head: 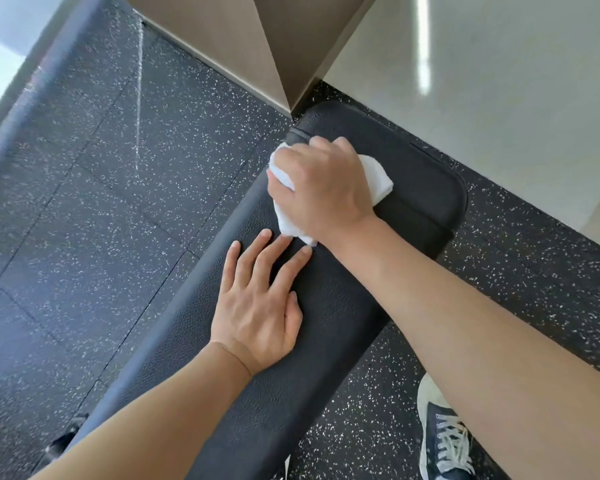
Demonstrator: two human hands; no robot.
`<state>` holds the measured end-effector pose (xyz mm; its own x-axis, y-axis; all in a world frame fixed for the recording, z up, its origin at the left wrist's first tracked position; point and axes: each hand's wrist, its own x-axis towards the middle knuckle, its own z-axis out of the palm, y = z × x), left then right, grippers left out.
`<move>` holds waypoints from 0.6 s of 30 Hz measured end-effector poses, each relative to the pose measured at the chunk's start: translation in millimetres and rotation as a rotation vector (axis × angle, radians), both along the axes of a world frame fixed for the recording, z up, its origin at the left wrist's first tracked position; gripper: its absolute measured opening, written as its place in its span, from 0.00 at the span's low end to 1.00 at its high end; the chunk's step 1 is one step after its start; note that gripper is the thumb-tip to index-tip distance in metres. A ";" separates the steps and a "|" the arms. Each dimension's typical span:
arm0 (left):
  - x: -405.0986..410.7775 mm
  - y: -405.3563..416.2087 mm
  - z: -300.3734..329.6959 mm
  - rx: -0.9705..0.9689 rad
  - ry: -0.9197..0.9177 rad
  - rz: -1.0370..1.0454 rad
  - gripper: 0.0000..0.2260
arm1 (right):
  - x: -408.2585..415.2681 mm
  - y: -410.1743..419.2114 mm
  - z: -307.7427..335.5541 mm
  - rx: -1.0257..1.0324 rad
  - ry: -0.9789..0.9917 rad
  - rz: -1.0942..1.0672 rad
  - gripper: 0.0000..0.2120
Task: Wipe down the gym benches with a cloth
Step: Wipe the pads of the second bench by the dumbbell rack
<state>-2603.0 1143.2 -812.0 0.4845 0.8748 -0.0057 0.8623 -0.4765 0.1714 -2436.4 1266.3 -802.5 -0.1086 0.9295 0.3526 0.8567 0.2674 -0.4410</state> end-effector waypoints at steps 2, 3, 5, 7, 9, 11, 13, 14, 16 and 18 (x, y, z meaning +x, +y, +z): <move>-0.2 -0.2 0.1 -0.004 -0.006 0.003 0.27 | 17.4 -35.7 -4.7 0.045 0.002 -0.044 0.13; 0.1 -0.4 0.5 -0.010 -0.014 0.004 0.27 | 26.4 -55.7 -7.3 0.056 -0.008 -0.079 0.14; 0.6 -0.7 2.2 -0.014 -0.026 0.003 0.27 | 41.3 -95.4 -12.0 0.089 -0.013 -0.169 0.17; 0.3 0.2 2.2 -0.009 -0.037 -0.002 0.27 | 47.3 -132.2 -16.4 0.089 0.012 -0.272 0.18; -0.3 0.3 1.3 -0.003 -0.042 -0.003 0.27 | 39.3 -168.1 -17.9 0.044 0.080 -0.392 0.17; -0.1 -0.4 1.3 -0.003 -0.050 -0.002 0.27 | 15.5 -200.9 -16.1 -0.017 0.158 -0.502 0.16; -0.7 -1.0 1.9 -0.008 -0.059 -0.003 0.27 | -18.6 -226.9 -13.2 -0.062 0.225 -0.568 0.16; -0.6 -0.9 2.0 -0.009 -0.061 -0.004 0.27 | -34.2 -235.9 -11.5 -0.078 0.262 -0.598 0.16; -0.9 -0.1 2.4 -0.012 -0.056 -0.005 0.27 | -53.7 -245.8 -8.0 -0.091 0.335 -0.635 0.16; -0.1 -1.0 3.4 -0.020 -0.058 -0.002 0.27 | -52.0 -244.0 -2.9 -0.102 0.338 -0.623 0.17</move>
<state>-2603.1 1142.3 -808.6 0.4865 0.8737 0.0048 0.8497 -0.4744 0.2301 -2488.4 1022.3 -805.4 0.5529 0.8133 0.1813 0.6490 -0.2838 -0.7059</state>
